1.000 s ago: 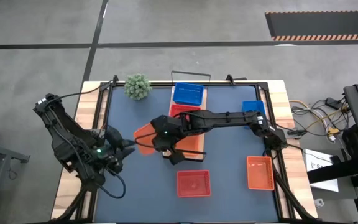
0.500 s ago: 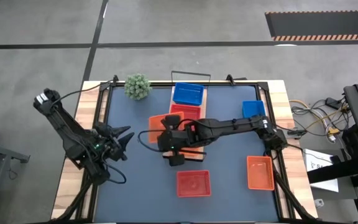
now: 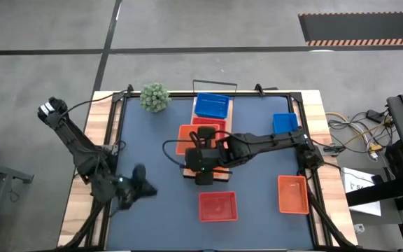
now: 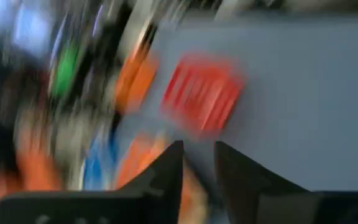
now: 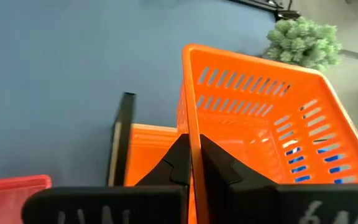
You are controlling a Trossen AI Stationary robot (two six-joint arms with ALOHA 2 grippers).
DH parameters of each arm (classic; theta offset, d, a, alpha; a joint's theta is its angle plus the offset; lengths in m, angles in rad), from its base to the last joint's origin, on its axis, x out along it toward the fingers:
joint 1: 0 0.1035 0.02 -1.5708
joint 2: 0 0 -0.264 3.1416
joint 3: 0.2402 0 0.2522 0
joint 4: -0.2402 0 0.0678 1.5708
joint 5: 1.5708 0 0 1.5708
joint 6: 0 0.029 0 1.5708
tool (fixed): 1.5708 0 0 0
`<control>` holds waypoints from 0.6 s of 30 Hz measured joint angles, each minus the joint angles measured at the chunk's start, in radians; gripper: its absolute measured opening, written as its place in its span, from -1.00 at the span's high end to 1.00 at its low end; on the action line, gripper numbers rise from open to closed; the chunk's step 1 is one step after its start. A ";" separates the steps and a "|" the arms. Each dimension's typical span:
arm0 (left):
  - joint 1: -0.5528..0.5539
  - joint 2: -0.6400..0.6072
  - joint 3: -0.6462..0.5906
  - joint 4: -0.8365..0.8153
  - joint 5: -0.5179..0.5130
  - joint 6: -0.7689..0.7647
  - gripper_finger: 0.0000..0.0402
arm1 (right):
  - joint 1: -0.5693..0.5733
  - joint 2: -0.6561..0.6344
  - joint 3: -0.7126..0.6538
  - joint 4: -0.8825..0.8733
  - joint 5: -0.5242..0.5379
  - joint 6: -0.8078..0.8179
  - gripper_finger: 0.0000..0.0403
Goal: Stack baskets on shelf by color
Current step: Stack the left orange bin on top of the orange bin on the shelf
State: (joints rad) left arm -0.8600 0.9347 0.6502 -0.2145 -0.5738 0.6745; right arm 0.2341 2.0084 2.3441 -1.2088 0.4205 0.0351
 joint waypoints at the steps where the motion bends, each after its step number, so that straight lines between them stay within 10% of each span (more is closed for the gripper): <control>1: 0.002 -0.019 -0.030 0.064 0.075 0.088 0.69 | 0.005 0.000 -0.005 0.004 0.001 0.008 0.96; 18: 0.139 -0.412 -0.263 0.392 0.089 0.125 1.00 | 0.042 -0.169 -0.406 0.105 0.186 0.184 0.96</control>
State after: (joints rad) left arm -0.7215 0.5223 0.3876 0.1772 -0.4847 0.7995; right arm 0.2764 1.8391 1.9385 -1.1036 0.6065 0.2192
